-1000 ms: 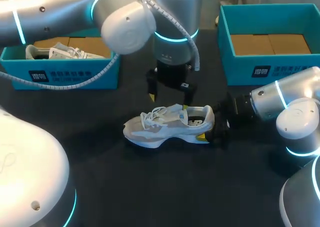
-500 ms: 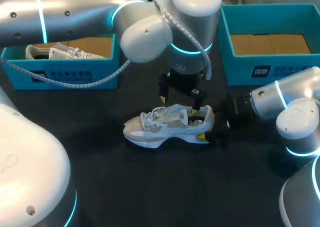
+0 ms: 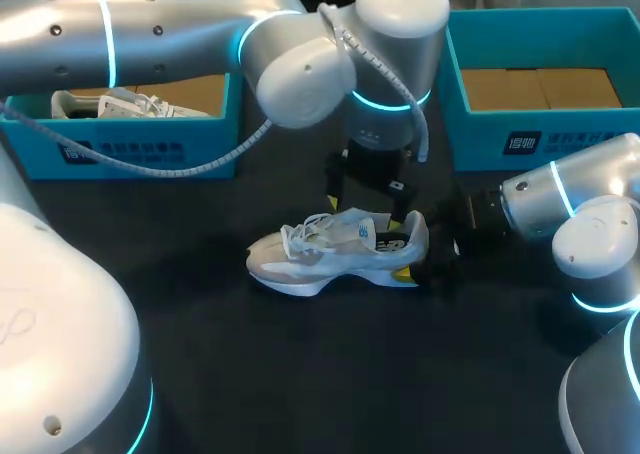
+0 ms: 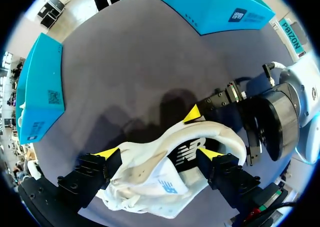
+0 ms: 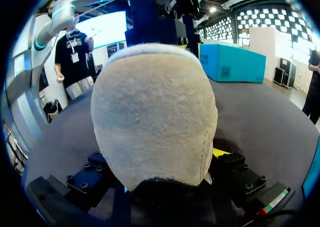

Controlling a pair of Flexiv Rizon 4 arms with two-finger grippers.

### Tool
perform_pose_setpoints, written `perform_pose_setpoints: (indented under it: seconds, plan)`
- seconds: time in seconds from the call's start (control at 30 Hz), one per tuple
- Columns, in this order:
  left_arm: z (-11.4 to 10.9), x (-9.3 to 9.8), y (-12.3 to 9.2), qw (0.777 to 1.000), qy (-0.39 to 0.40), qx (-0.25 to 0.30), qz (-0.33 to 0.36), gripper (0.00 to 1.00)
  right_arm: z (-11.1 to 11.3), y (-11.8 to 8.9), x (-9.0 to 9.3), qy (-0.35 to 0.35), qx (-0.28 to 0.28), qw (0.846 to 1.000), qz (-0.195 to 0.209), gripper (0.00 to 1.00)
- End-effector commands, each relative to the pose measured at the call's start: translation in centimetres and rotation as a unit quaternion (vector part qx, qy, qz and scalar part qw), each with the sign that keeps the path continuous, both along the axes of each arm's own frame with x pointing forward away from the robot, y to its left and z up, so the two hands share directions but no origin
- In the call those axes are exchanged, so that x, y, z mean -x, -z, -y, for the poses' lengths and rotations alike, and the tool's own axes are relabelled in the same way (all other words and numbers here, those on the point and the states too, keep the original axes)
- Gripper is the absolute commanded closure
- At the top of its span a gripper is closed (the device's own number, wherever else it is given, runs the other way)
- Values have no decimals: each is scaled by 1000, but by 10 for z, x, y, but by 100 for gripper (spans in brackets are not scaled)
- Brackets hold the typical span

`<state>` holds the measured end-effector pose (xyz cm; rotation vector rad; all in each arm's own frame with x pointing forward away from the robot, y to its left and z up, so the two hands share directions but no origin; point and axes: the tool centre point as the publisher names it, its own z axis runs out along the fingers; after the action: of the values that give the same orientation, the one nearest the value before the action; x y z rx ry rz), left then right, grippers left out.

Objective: Take the shoe out of the shoebox, open the shoe tongue, remove and reinsert the insole, then place the shoe into the shoebox

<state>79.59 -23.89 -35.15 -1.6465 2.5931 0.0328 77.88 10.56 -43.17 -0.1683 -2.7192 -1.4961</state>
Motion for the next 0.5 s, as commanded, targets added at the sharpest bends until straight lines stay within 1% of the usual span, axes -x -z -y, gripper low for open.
perform_pose_setpoints:
  seconds: [0.03, 0.3, 0.5]
  plan:
    - [3, -1, 5, 1000, 3, -2, -6, 0, -6, 12, 2, 0, 1, 1000, 0, 100]
    - [0, 1, 13, 1000, 5, -10, -18, 0, -6, 12, 2, 0, 1, 1000, 0, 100]
    - [-2, 7, 18, 1000, 0, -19, -17, 0, -6, 12, 2, 0, 1, 1000, 0, 100]
